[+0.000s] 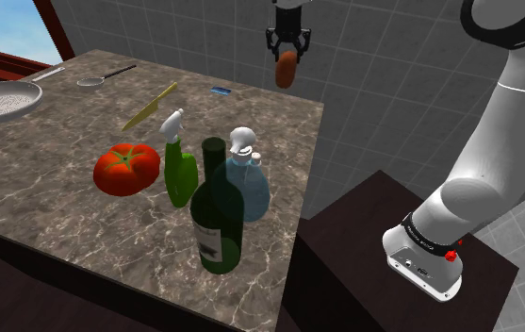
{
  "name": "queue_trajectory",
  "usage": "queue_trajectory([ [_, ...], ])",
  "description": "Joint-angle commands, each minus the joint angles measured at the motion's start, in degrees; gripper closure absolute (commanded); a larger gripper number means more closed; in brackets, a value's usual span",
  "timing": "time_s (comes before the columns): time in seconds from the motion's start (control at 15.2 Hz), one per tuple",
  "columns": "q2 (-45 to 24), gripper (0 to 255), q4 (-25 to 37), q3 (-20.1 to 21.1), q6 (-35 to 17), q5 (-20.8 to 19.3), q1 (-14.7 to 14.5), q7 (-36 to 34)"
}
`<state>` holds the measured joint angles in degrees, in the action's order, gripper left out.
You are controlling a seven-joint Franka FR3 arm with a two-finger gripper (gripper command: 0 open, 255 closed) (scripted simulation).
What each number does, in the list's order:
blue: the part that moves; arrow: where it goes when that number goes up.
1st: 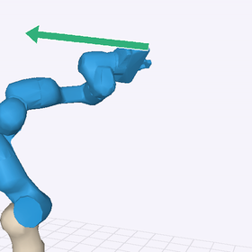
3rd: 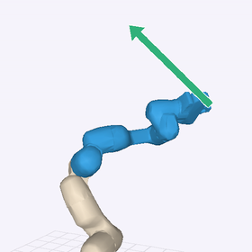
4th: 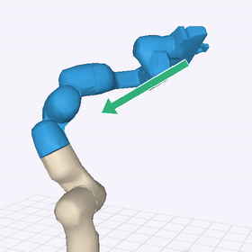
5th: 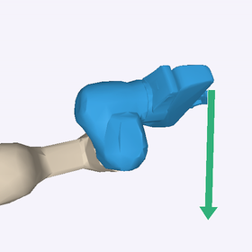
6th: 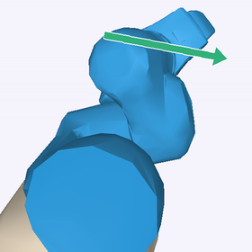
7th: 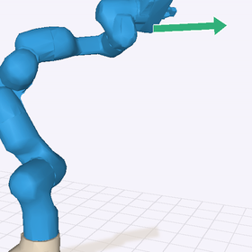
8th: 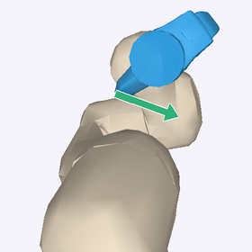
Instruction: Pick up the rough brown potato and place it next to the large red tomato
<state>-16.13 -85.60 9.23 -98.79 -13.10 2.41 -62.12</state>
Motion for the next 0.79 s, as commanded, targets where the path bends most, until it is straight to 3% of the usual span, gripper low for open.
queue_trajectory([
  [0.0,0.4,255,-0.5,0.9,0.4,-0.1,-1.5,-2.4],
  [0.73,-2.9,255,4.3,5.6,4.6,-1.0,-10.9,-15.7],
])
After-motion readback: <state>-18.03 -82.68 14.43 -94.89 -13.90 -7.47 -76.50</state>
